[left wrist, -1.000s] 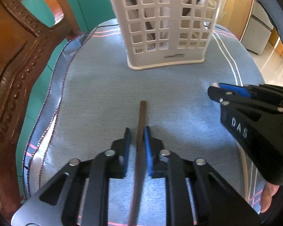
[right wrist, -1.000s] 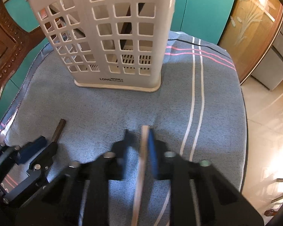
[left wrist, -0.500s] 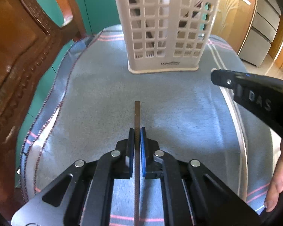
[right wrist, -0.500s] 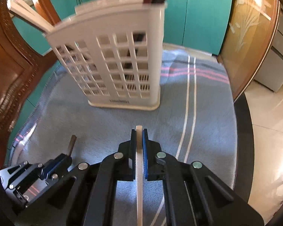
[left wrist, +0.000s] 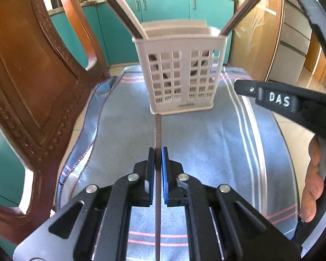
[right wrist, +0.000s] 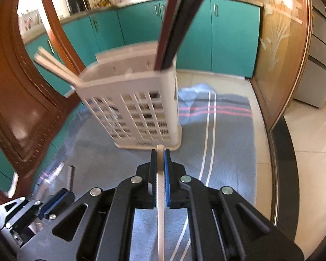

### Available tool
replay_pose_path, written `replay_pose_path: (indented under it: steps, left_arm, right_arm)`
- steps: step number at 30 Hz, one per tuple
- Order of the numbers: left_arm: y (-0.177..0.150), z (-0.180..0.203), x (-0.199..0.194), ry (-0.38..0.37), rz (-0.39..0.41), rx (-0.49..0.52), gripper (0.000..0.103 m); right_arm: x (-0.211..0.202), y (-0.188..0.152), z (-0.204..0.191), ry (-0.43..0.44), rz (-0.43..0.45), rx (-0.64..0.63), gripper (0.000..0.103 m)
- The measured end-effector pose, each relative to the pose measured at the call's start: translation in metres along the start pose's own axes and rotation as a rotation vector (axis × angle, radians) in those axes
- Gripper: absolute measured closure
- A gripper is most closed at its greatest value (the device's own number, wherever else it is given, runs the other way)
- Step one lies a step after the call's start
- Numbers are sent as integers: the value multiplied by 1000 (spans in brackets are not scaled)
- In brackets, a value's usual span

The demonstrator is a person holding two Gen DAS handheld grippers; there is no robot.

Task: Organize utensils
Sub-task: 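Lift both chopsticks up over the white holder, then lower both chopsticks into the white holder and open both grippers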

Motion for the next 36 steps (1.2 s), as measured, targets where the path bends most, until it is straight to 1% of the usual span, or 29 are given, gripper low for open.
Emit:
replay_pose_path:
  steps: [3,5,8,12,13,15,16,19,22,24,26,27,28,31,33,34,36]
  left_arm:
    - [13,-6,-23,-23,52,-19,96]
    - [26,-9,-38,-52,93,-41,96]
    - [46,-17,-63,-88,161,-67,96]
    - [75,-28,-96,-138,248,-83,96]
    - [87,-33,-106,-150,278,-88,96]
    - [108,-40,-124,-148,343,-85,96]
    - [116,-43,-130,-143,361,-80,96]
    - [159,-57,-156,-135,450,-80,96]
    - [192,-71,-167,-131,505,-94,96]
    - [211,-77,-173,-115,537,-98,96]
    - [225,-80,-166,-102,548,-98,96]
    - [229,-82,-159,-94,541,-102,96]
    - [232,-83,-149,-85,528,-105,96]
    - [236,-81,-121,-59,491,-97,96]
    - [234,-79,-112,-57,476,-95,96]
    - [234,-77,-105,-57,466,-94,96]
    - [234,-75,-96,-43,456,-88,96]
  right_arm:
    - [-25,12,-6,53,41,14,96]
    - [-46,22,-8,104,74,32,96]
    - [-72,36,-12,153,120,54,96]
    - [-104,58,-15,188,175,84,96]
    - [-112,65,-16,198,190,90,96]
    - [-132,84,-21,222,236,88,96]
    - [-144,96,-24,228,269,87,96]
    - [-174,128,-28,229,357,93,96]
    - [-197,154,-27,247,445,125,96]
    - [-205,164,-22,251,486,147,96]
    - [-208,175,-16,249,539,169,96]
    - [-207,178,-15,241,557,177,96]
    - [-201,181,-12,232,561,189,96]
    - [-180,186,-9,236,525,207,96]
    - [-175,189,-8,253,516,226,96]
    - [-175,192,-8,263,521,234,96]
    - [-179,199,-7,277,565,254,96]
Point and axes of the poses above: each gripper's, at about its wrist camera, not at the fingertips, and x roughly the way its jaws point, z to its right, y to its top, the point moved 10 cm from there along x, roughly the way its jaws point, and after that the axes turned 10 degrees about x, right-handed, at the moved point
